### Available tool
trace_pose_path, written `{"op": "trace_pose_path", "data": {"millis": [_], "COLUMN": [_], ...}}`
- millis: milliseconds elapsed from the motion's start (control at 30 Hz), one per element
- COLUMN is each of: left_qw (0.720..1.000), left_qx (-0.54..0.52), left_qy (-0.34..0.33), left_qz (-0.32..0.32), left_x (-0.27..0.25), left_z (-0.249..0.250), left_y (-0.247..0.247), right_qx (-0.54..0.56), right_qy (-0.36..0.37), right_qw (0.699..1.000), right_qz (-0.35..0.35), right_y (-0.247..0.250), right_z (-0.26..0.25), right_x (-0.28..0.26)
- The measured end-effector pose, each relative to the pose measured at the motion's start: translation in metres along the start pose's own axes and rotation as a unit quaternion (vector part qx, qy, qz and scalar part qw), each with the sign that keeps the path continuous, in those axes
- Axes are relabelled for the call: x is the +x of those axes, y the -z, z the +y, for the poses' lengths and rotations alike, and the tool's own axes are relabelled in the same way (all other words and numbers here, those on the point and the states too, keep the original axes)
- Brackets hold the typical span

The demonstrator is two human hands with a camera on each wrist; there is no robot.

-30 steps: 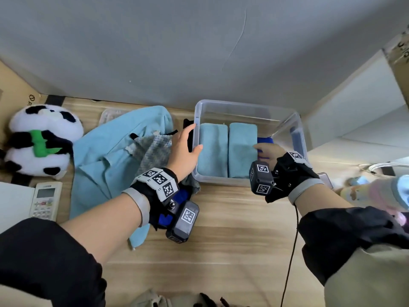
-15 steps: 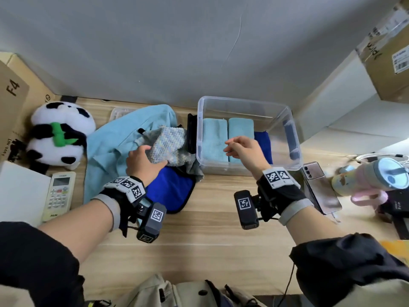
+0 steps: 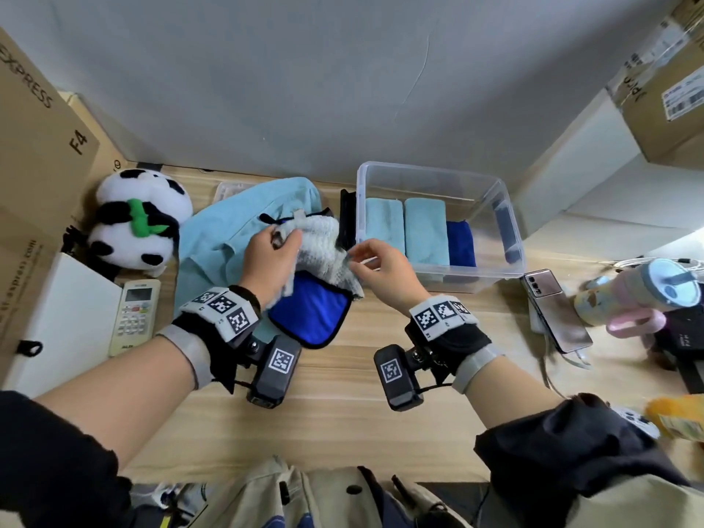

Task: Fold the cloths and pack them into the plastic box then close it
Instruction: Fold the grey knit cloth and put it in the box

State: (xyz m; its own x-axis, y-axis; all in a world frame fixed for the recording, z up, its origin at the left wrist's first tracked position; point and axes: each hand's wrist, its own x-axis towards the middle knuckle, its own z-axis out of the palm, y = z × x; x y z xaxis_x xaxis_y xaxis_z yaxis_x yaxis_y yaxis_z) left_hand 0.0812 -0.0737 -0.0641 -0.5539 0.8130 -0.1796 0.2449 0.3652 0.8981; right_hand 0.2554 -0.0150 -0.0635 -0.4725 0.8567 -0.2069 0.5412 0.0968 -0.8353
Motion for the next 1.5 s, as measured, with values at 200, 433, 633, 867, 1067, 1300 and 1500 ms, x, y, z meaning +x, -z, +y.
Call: {"op": "trace_pose_path", "data": {"millis": [200, 433, 633, 867, 1067, 1300, 1500], "left_qw": [0.983, 0.965, 0.968, 0.968, 0.934, 0.863, 0.919], "left_qx": [-0.166, -0.209, -0.19, -0.111, -0.096, 0.049, 0.032], "left_qy": [-0.019, -0.005, -0.002, -0.071, -0.081, -0.057, -0.071], "left_qz": [-0.079, -0.16, -0.166, -0.214, -0.334, -0.5, -0.386], "left_x": [-0.025, -0.046, -0.058, -0.074, -0.084, -0.102, -0.102], "left_z": [0.044, 0.057, 0.055, 0.064, 0.058, 0.043, 0.031], "left_y": [-0.004, -0.01, -0.024, -0.042, -0.043, -0.051, -0.069], "right_qx": [0.008, 0.038, -0.008, 0.054, 0.145, 0.205, 0.135], "right_qy": [0.064, 0.101, 0.155, 0.12, 0.087, 0.075, 0.105], "right_qw": [0.998, 0.993, 0.985, 0.973, 0.936, 0.922, 0.94], "right_qz": [-0.003, -0.039, 0.079, 0.187, 0.307, 0.318, 0.296], "right_y": [-0.013, 0.0, 0.022, 0.056, 0.1, 0.129, 0.133], "right_z": [-0.024, -0.019, 0.002, 0.006, 0.007, 0.012, 0.01], "right_x": [-0.016, -0.044, -0.066, -0.081, -0.083, -0.095, -0.11]}}
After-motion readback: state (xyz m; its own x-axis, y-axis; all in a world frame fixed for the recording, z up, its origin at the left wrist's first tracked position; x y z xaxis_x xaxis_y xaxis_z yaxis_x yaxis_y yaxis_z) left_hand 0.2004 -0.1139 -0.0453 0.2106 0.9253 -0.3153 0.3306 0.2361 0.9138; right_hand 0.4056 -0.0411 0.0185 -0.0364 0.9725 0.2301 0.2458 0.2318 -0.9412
